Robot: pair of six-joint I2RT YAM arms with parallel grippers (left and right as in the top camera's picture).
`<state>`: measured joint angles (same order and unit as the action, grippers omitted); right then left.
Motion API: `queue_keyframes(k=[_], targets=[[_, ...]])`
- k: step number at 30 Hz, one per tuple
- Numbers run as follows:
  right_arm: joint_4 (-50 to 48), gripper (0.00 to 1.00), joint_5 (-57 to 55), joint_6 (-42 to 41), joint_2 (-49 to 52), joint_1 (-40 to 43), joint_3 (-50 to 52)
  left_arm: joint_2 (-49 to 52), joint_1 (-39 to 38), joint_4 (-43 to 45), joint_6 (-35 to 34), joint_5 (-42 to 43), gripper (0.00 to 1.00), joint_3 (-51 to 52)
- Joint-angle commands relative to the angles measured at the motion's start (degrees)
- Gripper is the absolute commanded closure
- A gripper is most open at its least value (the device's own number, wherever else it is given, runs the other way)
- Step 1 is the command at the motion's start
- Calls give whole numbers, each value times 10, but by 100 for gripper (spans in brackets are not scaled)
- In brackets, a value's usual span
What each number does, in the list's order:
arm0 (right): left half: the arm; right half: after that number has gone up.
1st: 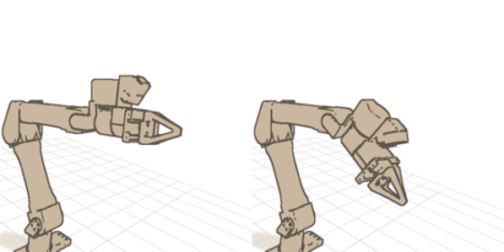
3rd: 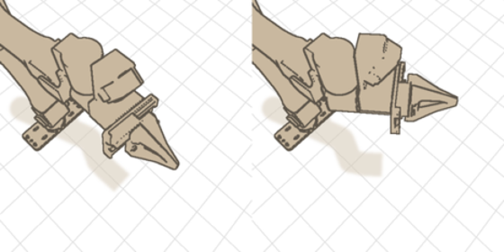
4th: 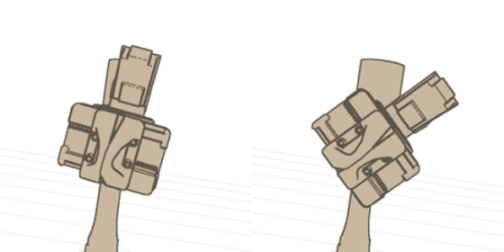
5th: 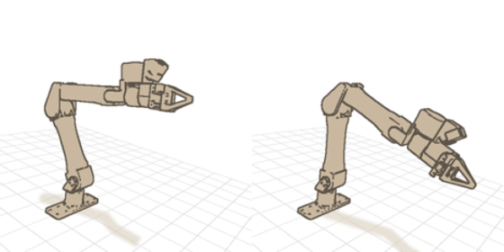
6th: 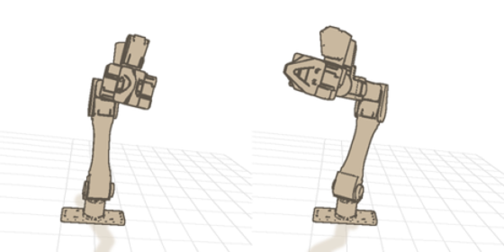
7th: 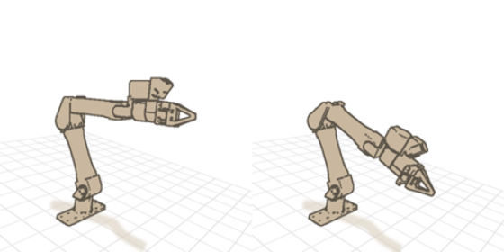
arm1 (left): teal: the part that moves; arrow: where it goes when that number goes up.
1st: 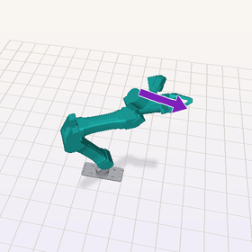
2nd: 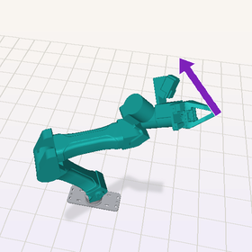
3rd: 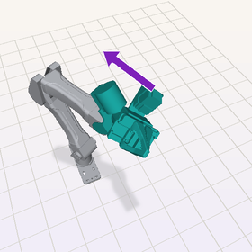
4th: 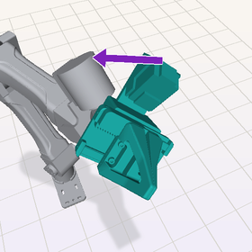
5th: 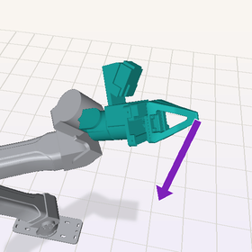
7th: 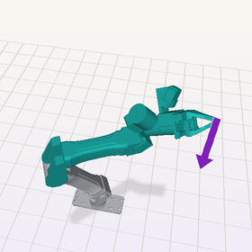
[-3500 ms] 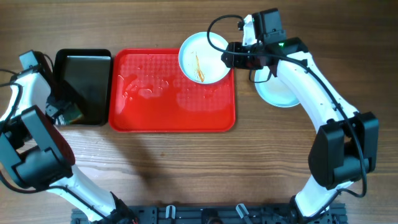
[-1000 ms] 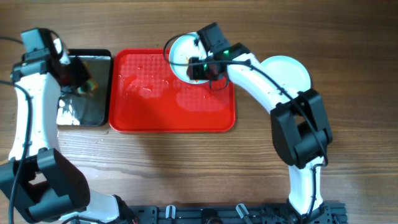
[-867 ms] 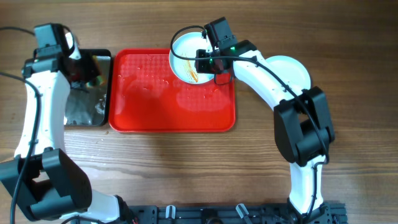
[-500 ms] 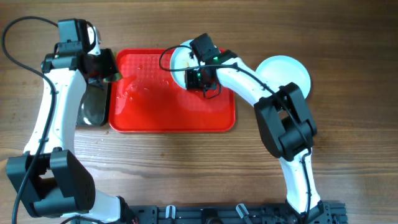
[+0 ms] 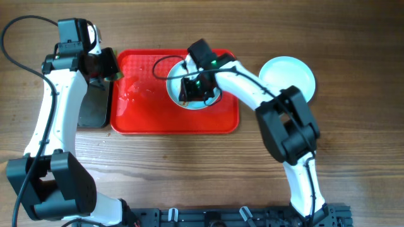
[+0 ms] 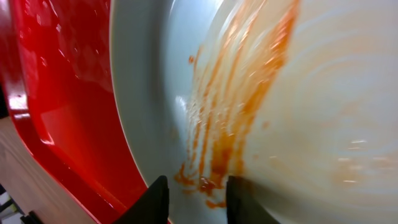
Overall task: Clean dirty plates on tray and stack at the side
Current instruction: 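Grip the plate rim with the right gripper and drag it to tray center, then pick up the sponge with the left gripper and bring it over the plate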
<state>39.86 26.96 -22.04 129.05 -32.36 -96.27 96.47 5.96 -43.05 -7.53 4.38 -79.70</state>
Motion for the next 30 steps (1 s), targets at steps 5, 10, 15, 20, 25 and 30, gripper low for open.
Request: queue_keyframes(k=[5,10,15,20,25,30], targets=[[17,44,-38,-22,-57,119,-26,5,-18,8,7,12,96,-11],[22,43,-110,-22,-57,130,-16,45,-54,24,7,14,96,-11],[35,51,-119,-77,-38,125,7,67,-93,42,7,18,96,-11],[29,83,-96,-106,-19,114,7,71,-110,60,-11,19,96,-11],[-3,92,-92,-103,-2,65,7,78,-110,62,-23,37,96,-11],[-16,95,-92,-94,9,35,7,85,-110,63,-23,37,96,-10]])
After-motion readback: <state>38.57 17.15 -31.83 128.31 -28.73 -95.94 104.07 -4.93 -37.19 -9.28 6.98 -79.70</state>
